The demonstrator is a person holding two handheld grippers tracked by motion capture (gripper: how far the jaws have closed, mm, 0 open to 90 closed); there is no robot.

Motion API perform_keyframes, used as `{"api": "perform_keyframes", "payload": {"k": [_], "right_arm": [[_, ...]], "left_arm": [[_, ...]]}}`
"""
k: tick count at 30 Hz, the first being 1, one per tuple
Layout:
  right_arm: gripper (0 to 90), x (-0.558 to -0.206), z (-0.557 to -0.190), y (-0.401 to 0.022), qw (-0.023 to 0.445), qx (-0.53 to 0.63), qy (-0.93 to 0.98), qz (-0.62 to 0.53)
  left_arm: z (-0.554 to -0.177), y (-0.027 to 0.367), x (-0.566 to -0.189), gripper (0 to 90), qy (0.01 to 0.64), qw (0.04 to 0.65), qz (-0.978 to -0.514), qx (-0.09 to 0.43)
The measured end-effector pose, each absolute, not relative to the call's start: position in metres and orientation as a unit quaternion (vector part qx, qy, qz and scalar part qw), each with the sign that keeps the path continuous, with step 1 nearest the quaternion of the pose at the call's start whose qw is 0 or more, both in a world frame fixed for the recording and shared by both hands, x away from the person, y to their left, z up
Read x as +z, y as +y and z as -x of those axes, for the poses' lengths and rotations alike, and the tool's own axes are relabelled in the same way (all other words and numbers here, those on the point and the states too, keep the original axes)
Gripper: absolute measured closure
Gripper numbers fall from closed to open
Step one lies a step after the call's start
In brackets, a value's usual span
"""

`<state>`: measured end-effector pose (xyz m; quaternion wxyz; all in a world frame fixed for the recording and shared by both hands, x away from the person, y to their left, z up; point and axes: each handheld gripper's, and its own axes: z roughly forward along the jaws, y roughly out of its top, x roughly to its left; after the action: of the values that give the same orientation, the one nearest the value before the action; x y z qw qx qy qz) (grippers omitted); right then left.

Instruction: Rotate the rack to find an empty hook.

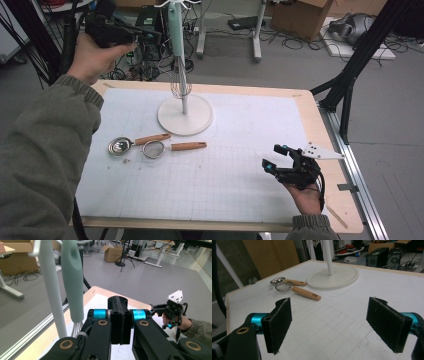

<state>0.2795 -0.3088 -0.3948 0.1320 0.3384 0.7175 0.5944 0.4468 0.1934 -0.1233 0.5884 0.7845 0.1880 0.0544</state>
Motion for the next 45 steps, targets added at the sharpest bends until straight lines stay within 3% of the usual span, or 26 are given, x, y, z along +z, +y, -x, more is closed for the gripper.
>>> {"api": "perform_keyframes", "payload": {"k": [10,24,45], "right_arm": [[19.4,-0.396,-0.284,-0.309,0.130,0.598,0.717,-0.335],[19.3,-0.398,-0.287,-0.309,0.123,0.599,0.716,-0.337],[19.4,-0.398,-0.288,-0.309,0.121,0.601,0.715,-0.336]], "left_arm": [[-0.458,0.175,-0.109,89.7,0.159,0.603,-0.780,0.044],[-0.483,0.153,-0.106,89.6,0.171,0.628,-0.758,0.039],[-0.486,0.165,-0.104,89.6,0.195,0.629,-0.750,0.067]]}}
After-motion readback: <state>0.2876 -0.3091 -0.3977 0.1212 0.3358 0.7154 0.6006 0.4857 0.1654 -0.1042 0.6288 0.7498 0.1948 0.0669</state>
